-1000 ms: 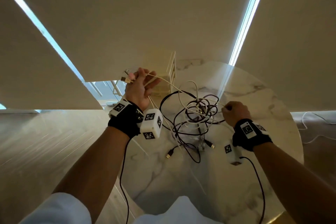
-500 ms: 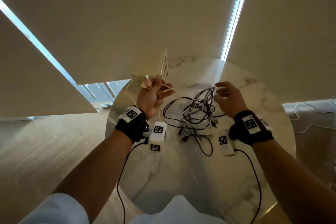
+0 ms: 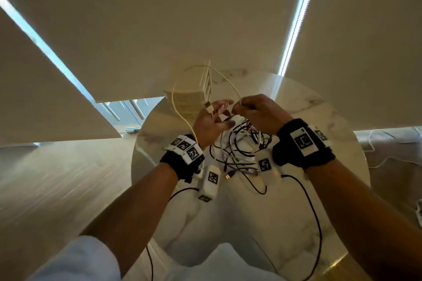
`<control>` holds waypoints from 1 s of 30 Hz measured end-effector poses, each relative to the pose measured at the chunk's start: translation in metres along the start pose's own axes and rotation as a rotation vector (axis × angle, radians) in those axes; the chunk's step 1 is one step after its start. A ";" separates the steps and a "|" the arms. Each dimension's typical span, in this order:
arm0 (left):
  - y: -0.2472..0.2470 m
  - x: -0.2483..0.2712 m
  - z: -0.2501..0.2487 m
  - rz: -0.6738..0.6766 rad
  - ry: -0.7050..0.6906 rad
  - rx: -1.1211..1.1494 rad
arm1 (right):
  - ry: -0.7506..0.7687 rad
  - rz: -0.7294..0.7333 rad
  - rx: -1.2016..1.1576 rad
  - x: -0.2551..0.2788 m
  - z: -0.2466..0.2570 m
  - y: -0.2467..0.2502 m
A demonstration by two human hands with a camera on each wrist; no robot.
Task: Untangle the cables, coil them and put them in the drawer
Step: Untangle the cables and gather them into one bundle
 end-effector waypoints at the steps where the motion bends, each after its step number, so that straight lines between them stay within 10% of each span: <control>1: -0.002 -0.002 0.001 -0.015 0.029 0.003 | -0.017 0.025 -0.006 -0.001 0.000 0.004; 9: -0.007 -0.008 0.003 0.053 0.227 0.556 | -0.074 -0.009 -0.090 0.004 -0.016 0.014; 30: -0.012 0.006 0.010 0.081 0.235 0.217 | -0.038 -0.093 -0.277 0.006 -0.012 0.013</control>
Point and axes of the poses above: each hand's wrist, its own x-axis away from the middle knuckle, its own y-axis out of the back of the hand, z = x × y, the point moved 4 cm from there along -x, towards the middle knuckle, and after that the axes turned 5 degrees about -y, right-handed, at the moved point
